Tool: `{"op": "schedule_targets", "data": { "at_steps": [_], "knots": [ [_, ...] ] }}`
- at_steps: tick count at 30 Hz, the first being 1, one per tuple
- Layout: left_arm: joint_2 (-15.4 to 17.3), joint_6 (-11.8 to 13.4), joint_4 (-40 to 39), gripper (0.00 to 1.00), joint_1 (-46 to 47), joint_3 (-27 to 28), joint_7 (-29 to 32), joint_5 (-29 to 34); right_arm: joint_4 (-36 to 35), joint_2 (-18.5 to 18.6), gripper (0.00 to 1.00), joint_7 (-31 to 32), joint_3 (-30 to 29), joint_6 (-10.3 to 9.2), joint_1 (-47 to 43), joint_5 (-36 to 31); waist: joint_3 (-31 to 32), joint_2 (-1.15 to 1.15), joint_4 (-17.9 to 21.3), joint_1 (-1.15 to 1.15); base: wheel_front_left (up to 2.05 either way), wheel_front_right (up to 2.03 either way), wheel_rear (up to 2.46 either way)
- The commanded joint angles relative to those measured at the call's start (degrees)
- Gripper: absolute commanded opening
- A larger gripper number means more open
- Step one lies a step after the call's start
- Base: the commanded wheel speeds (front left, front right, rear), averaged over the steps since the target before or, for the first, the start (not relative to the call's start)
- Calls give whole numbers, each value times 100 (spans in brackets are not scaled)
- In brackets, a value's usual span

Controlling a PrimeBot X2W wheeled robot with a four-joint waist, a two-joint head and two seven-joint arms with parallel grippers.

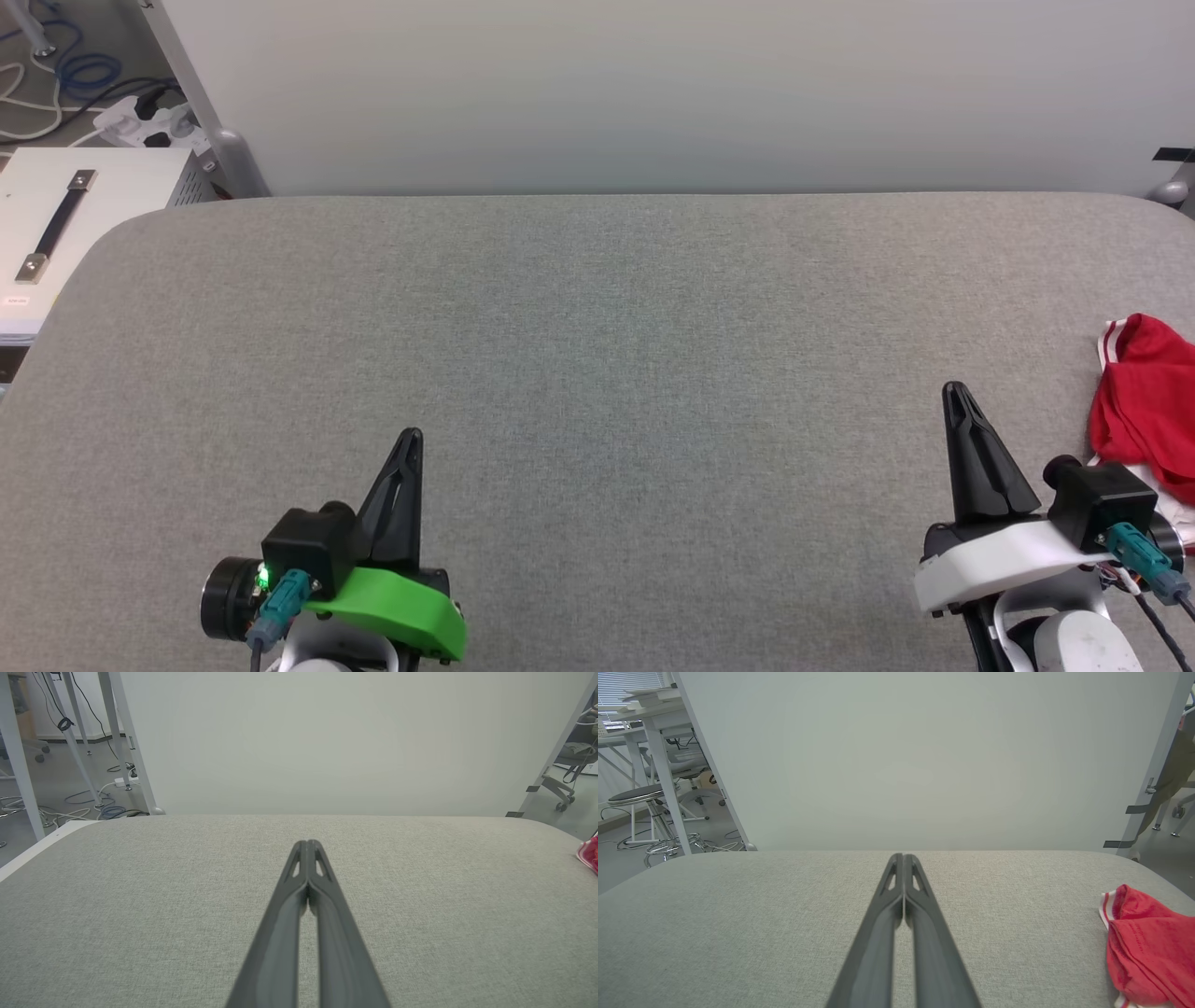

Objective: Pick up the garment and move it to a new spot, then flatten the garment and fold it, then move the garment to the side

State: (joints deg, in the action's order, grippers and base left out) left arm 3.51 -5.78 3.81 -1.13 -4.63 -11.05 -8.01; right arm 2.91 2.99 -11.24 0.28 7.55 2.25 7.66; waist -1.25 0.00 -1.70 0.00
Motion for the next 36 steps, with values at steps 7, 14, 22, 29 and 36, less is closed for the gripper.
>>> {"op": "schedule_targets", "data": {
  "at_steps": [7,14,22,29,36],
  "knots": [
    [-22,81,-57,0,35,74,117,140,-74,-4,0,134,-5,-2,-72,-135,13,0,17,0,0,0,0],
    [-25,121,-83,0,41,105,196,193,-91,-4,0,213,-7,-2,-84,-186,22,0,29,0,0,0,0],
    [-29,167,-113,0,49,141,287,254,-111,-5,0,305,-9,-3,-98,-244,32,0,43,0,0,0,0],
    [-32,208,-140,0,55,173,369,309,-129,-6,0,387,-11,-3,-111,-296,41,0,56,0,0,0,0],
    [-36,249,-166,0,62,205,451,363,-147,-6,0,469,-13,-4,-124,-348,50,0,69,0,0,0,0]
  ]
}}
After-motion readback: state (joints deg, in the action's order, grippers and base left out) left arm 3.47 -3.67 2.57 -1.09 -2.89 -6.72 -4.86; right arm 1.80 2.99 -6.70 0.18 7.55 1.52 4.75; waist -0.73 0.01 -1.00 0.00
